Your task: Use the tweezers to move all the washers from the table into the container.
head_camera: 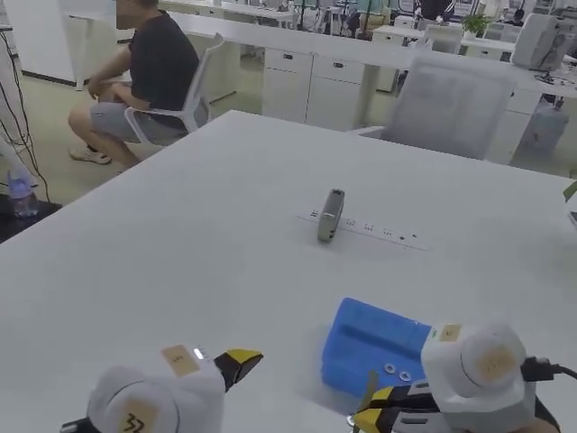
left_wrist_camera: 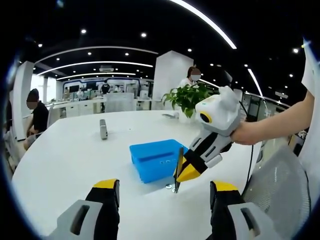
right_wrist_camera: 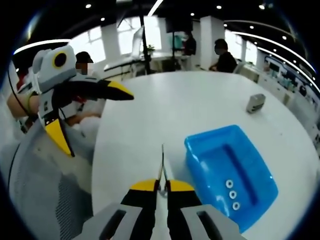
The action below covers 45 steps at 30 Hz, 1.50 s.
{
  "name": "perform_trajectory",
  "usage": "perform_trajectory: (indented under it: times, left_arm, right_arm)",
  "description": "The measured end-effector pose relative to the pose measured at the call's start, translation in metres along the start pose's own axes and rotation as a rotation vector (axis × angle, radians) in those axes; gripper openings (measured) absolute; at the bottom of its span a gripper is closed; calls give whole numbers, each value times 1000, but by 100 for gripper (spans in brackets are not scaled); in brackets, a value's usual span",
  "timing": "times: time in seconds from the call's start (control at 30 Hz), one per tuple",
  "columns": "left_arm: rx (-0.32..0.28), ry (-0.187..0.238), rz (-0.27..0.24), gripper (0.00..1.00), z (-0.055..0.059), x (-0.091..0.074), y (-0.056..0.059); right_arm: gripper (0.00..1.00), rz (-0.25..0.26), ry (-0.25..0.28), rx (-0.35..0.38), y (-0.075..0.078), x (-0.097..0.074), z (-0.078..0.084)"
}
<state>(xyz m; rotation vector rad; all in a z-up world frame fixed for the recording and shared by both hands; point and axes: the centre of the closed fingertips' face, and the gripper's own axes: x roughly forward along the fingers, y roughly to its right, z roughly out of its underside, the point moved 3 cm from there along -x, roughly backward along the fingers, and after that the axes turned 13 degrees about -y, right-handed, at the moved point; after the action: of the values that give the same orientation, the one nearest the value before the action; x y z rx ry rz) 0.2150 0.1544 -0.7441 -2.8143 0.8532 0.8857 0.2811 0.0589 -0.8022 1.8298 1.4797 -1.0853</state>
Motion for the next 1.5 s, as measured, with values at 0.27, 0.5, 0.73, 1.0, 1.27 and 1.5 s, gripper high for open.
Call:
perform_trajectory:
  times: [0.27, 0.5, 0.73, 1.0, 1.27, 1.5]
  left_arm:
    - [-2, 3, -3, 74, 0, -1, 0]
    - [0, 1, 1, 74, 0, 0, 0]
    - [0, -2, 3, 74, 0, 0, 1]
    - [2, -5, 2, 74, 1, 0, 1]
    - [5, -7, 4, 74, 1, 0, 1]
    - [-5, 0, -1, 74, 1, -1, 0]
  right_arm:
    - [3, -8, 27, 51, -3, -6, 3]
    - [3, -20, 88, 101, -2, -23, -5]
    - [3, -21, 148, 137, 4, -44, -20]
    - [3, 13, 193, 162, 29, -59, -36]
    - [3, 50, 220, 205, 52, -63, -48]
    - [3, 71, 174, 220, 69, -46, -47]
